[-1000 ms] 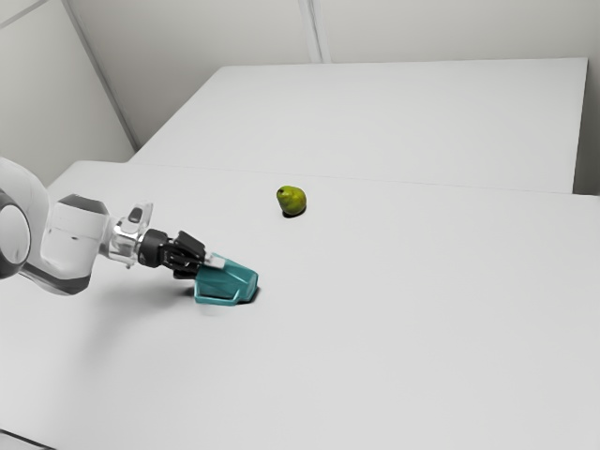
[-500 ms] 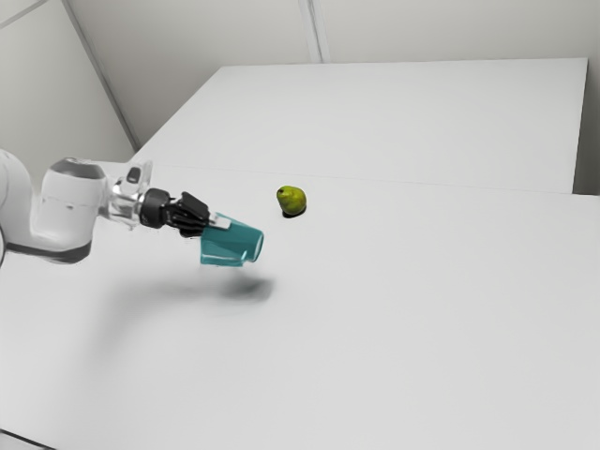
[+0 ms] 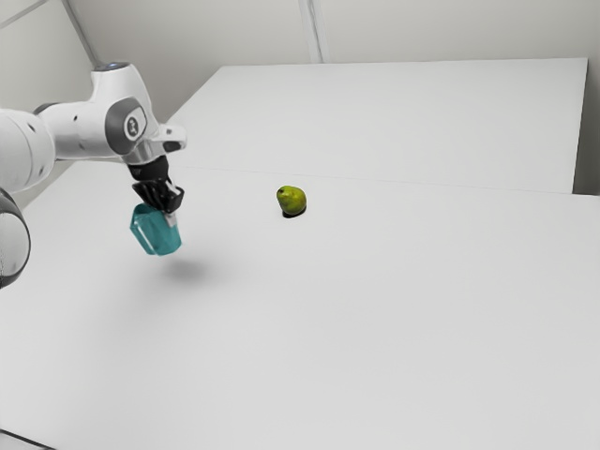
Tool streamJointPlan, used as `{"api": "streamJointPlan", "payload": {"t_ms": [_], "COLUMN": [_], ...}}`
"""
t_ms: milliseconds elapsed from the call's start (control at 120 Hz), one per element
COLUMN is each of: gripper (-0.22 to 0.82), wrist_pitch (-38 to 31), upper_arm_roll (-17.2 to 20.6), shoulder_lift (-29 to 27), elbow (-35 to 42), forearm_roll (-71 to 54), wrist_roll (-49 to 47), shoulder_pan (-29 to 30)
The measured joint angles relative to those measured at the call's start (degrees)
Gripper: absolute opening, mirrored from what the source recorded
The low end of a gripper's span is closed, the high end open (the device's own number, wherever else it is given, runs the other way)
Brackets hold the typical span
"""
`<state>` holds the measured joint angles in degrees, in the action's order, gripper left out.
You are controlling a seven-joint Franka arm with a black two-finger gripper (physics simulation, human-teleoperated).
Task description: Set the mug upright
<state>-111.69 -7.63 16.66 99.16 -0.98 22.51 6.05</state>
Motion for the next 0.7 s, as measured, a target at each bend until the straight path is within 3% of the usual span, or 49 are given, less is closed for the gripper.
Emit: {"api": "streamJointPlan", "payload": {"t_ms": [225,433,600,700], "gripper": [-0.18,-0.17,0.20,0.35], "wrist_pitch": [-10.6,-15.1,-16.0,-16.2], "upper_arm_roll": [0.1,0.1,0.1,0.0], "shoulder_lift": [1.9,1.9,1.9,1.7], "elbow": [3.2,7.6,8.1,8.0], "forearm_roll": [-7.0,-7.4,-6.5,-6.3], "wrist_roll": [-13.7,-23.5,-29.2,-32.1], "shoulder_pan": [-1.5,-1.6,-1.5,-1.5]}}
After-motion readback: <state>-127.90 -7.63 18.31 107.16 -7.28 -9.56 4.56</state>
